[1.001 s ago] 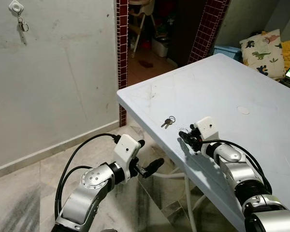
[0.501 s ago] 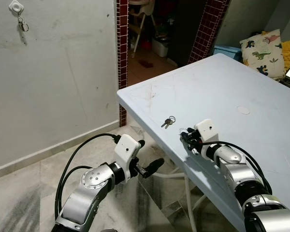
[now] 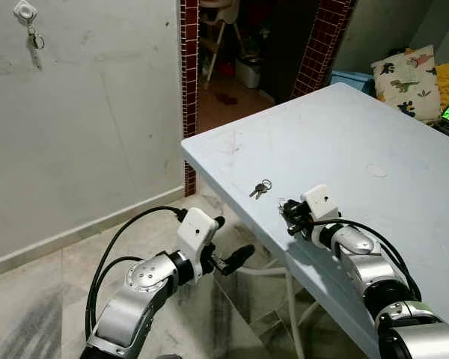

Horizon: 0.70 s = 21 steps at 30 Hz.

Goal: Hang keys on a hook

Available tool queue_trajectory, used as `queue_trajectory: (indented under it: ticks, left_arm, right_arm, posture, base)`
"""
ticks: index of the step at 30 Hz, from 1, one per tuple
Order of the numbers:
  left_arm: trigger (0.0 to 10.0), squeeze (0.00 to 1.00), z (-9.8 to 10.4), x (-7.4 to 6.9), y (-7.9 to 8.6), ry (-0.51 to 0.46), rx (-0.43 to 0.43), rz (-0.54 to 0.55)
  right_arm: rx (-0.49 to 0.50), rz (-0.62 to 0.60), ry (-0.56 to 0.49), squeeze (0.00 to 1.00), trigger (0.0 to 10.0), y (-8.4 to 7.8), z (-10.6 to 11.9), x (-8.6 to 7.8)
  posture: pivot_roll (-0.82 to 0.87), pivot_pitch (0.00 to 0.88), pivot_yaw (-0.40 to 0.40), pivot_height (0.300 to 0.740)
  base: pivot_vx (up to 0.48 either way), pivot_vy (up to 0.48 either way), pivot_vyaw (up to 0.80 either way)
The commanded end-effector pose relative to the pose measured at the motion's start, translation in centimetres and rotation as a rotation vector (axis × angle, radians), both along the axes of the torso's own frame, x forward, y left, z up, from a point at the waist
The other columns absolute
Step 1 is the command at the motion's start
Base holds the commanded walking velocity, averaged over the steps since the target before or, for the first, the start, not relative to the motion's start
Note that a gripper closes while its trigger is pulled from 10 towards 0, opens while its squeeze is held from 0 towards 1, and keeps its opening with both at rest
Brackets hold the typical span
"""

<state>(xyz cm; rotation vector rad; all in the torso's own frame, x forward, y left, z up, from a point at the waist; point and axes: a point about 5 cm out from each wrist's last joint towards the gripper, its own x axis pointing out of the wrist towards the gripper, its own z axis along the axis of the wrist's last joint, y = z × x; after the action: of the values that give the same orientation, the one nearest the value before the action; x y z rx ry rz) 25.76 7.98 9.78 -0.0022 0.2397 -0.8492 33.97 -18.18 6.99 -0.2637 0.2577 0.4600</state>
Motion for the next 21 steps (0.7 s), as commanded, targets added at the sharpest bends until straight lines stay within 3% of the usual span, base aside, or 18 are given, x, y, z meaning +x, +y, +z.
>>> queue_trajectory:
  ticks: [1, 6, 12, 16, 20, 21]
  left_arm:
    - [10.0, 0.00, 0.8, 0.1, -0.5, -0.028, -0.007, -0.024]
    - [10.0, 0.00, 0.8, 0.2, -0.5, -0.030, -0.008, -0.024]
    - [10.0, 0.00, 1.3, 0.7, 0.0, -0.064, -0.015, 0.043]
    - [10.0, 0.00, 1.3, 1.1, 0.9, -0.115, 0.020, 0.193]
    - [10.0, 0.00, 1.5, 0.8, 1.1, -0.134, 0.013, 0.213]
    - [10.0, 0.00, 1.6, 1.0, 1.4, -0.144, 0.015, 0.240]
  right_arm:
    - [-0.010, -0.028, -0.008, 0.00, 0.0, -0.9, 0.4, 0.2]
    - [-0.010, -0.074, -0.031, 0.00, 0.0, -1.2, 0.6, 0.4]
    - [0.104, -0.136, -0.123, 0.00, 0.0, -0.9, 2.0, 0.7]
    - [0.202, -0.210, -0.219, 0.00, 0.0, -0.3, 3.0, 0.1]
    - [0.248, -0.259, -0.268, 0.00, 0.1, 0.3, 3.3, -1.0]
    - [0.268, -0.271, -0.281, 0.00, 3.4, 0.9, 3.4, -1.6]
  posture:
    - [0.14, 0.000, -0.077, 0.740]
    - [0.14, 0.000, -0.077, 0.740]
    - [0.15, 0.000, -0.079, 0.740]
    - [0.15, 0.000, -0.072, 0.740]
    - [0.15, 0.000, -0.073, 0.740]
    - [0.15, 0.000, -0.073, 0.740]
  base:
    - [0.000, 0.000, 0.00]
    - [0.000, 0.000, 0.00]
    - [0.000, 0.000, 0.00]
    - [0.000, 0.000, 0.00]
    - [0.000, 0.000, 0.00]
    - [0.000, 0.000, 0.00]
